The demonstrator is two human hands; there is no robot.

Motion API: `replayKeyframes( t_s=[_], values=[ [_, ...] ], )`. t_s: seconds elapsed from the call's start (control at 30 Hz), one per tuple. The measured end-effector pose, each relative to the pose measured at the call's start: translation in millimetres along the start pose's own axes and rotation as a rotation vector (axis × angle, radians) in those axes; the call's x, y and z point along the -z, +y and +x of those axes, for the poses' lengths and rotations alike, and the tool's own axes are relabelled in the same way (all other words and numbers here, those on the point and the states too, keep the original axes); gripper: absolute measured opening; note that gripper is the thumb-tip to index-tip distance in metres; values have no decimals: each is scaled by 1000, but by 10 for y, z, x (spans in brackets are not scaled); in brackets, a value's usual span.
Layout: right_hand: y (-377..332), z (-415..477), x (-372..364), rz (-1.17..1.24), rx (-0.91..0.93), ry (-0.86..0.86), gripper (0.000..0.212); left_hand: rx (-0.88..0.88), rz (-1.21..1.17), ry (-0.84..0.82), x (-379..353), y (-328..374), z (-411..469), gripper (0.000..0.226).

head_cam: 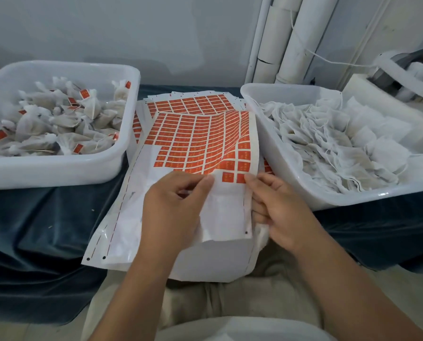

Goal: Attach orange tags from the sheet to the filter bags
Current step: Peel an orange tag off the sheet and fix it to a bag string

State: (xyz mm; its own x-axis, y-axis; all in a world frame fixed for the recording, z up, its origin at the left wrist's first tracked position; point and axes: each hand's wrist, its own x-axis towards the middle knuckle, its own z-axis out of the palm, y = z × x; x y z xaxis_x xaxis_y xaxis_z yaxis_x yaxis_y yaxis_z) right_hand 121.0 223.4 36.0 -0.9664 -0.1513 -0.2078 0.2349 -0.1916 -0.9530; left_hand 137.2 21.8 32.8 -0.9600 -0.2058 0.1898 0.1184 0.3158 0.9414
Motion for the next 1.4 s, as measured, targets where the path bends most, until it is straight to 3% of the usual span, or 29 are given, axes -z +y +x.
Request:
replayKeyframes(
  t_s=[0.07, 0.17, 0.23, 0.3, 0.37, 0.43, 0.67, 0.83, 0.97, 1.1, 1.23, 1.33, 1.4],
  values=[
    [-16, -35, -7, 282, -104, -138, 25, 23, -28, -38, -23, 7, -20, 17],
    [2, -41, -73, 334, -165, -188, 37, 84, -89, -70, -108, 5, -75, 11],
    [20, -33, -114, 198, -120, -107, 41, 99, -97, -71, -139, 7, -98, 10],
    [1, -42, -145, -44, -1, 158, 47, 104, -118, -42, -142, 10, -109, 10],
    [-8, -77, -148, -281, 209, 330, 36, 95, -132, 4, -147, 9, -119, 10],
    [-39, -147, -162, -491, 377, 300, 14, 55, -102, 32, -152, 20, -136, 10],
    [-73, -224, -273, -1010, 483, 180, 30, -105, -70, -25, -106, 152, -165, 11],
    [-100, -235, -243, -1120, 548, 65, 25, -146, -53, -140, -68, 118, -107, 13],
    [-58, -212, -222, -1260, 551, 110, 38, -176, 35, -135, -67, 110, -106, 19],
    [-79, -203, -178, -1225, 483, 90, 33, -155, 42, -84, -32, 142, -106, 9],
    [-102, -202, -172, -908, 460, 128, 32, -121, 30, -69, 11, 143, -86, 15],
    [-103, -211, -230, -922, 530, 146, 23, -178, 32, -89, -22, 166, -104, 17],
    [-86, -214, -245, -958, 575, 150, 31, -187, 21, -90, -34, 158, -107, 22]
  ],
)
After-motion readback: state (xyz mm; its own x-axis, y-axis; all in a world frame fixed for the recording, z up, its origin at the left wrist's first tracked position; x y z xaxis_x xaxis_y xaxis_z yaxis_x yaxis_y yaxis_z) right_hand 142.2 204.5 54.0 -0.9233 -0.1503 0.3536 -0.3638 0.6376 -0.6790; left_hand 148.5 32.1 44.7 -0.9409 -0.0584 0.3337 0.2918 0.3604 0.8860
